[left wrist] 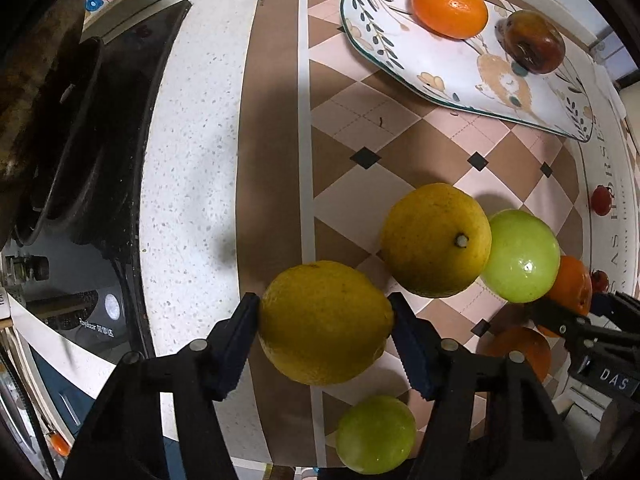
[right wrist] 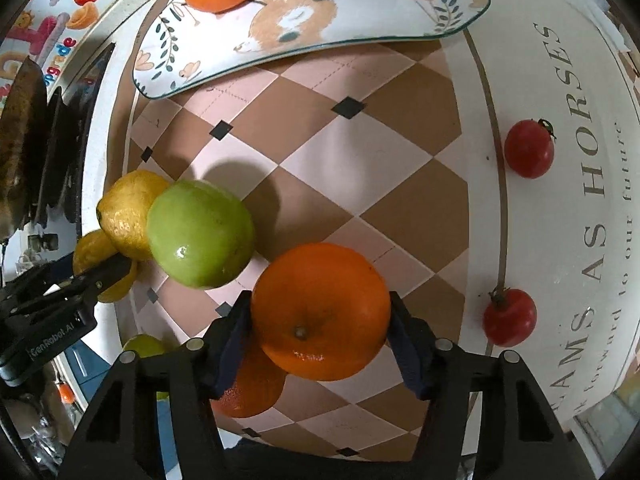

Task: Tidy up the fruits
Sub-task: 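Grasp a large orange with the right tool while the left tool grasps a lemon, then place the orange on the plate while the left tool places the lemon there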

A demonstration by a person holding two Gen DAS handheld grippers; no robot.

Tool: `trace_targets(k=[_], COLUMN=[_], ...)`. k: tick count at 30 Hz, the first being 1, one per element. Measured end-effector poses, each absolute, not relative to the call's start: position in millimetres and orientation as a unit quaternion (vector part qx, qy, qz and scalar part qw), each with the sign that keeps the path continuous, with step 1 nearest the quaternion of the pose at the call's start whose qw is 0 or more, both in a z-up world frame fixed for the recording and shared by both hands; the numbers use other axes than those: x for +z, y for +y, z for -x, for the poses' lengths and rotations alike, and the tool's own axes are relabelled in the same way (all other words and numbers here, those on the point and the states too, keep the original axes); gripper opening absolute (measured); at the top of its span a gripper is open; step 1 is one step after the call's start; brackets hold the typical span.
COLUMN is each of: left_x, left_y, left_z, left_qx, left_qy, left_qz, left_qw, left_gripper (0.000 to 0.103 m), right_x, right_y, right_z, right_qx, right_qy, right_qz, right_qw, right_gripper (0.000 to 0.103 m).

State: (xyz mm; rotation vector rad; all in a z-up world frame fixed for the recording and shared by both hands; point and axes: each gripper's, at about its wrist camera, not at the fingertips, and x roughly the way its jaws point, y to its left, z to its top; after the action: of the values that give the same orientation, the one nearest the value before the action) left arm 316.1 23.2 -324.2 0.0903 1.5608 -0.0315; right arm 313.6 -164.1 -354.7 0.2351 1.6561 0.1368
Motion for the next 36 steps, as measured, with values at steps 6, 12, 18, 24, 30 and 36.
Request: trace_targets(k=[6,12,18,24,30,36], left_x=[-315.8,-269.4,-209.5,-210.5,-252.9,-289.3], left_y=[30.8,32.5,8.0,-21.5,-33.8,-33.5], left_z=[-312.3,-312.5,-346.9,-407.2,-456.4,-482.1], left_qx=[-0.007,-0.025,-0.062,-0.062,-0.050,-0.041], left_qy=[0.696,0.670,0.625,0.615,0.648,0.684], left_qz=[-0.028,0.006,0.022,-0.011,-0.022,-0.005], left_qw=[0.717,0.742,0.778,0.786,0.759,0.729], left_gripper=[0.062,0.062,0.062,0.062,0.062,0.062], right_x=[-349.9,-314.1,-257.6,-253.4,-292.2,-320.7], right_y=[-172.9,-186.9,-207.1,-214.8,-214.5,-215.7], right_z=[-306.5,-301.2,-338.5,-402.3,-446.3,-463.0], right_qx=[0.065,0.081,0.089,0.074,0.060,0.057], right_qy=[0.729,0.707,0.658,0.645,0.673,0.690], right_qz=[-0.098,-0.128,-0.156,-0.141,-0.116,-0.109], right_qw=[0.674,0.691,0.731,0.748,0.728,0.713], right_gripper=[0.066,0.065,0.065,0.065,0.065,0.066])
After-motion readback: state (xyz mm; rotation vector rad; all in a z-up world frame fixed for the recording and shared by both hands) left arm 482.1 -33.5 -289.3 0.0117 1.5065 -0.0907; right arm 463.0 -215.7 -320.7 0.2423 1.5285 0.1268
